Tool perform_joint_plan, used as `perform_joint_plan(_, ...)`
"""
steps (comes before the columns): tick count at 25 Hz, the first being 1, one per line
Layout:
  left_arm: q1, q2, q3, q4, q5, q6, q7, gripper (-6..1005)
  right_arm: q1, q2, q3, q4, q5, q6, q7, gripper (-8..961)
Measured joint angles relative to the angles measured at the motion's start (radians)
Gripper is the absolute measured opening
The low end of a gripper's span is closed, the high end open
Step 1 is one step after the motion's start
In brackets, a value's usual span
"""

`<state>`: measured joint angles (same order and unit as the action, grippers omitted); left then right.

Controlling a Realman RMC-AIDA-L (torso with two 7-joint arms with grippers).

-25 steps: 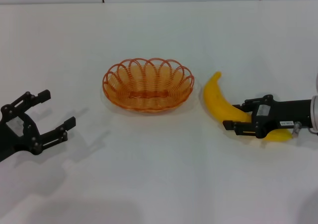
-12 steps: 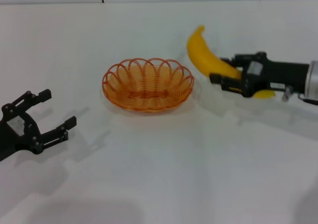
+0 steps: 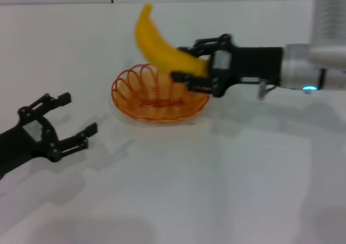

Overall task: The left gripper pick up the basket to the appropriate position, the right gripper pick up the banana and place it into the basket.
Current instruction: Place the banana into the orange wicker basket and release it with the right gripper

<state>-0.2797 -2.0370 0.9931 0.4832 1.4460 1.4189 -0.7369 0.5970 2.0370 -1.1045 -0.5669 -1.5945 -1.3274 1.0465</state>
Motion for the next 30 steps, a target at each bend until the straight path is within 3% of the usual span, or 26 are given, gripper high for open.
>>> perform_joint_plan(6, -0.055, 0.003, 0.012, -0.031, 0.048, 0.031, -0.055, 876, 0.059, 0.005, -0.186, 0.035, 0.008, 0.163, 0.016, 538)
perform_joint_plan(15, -0.060, 0.004, 0.011, -0.024, 0.060, 0.058, -0.090, 876, 0.069, 0.007, -0.231, 0.039, 0.010, 0.274, 0.046, 570)
perform_joint_plan(25, -0.056, 0.005, -0.002, -0.022, 0.071, 0.057, -0.119, 876, 0.072, 0.006, -0.268, 0.020, 0.014, 0.268, 0.099, 607)
perform_joint_plan(27, -0.052, 0.005, -0.008, -0.022, 0.070, 0.057, -0.118, 876, 0.053, 0.005, -0.273, -0.013, 0.014, 0.249, 0.100, 614)
perform_joint_plan(30, -0.044, 0.006, -0.031, -0.022, 0.075, 0.056, -0.116, 876, -0.013, -0.002, -0.251, -0.107, 0.014, 0.159, 0.111, 720)
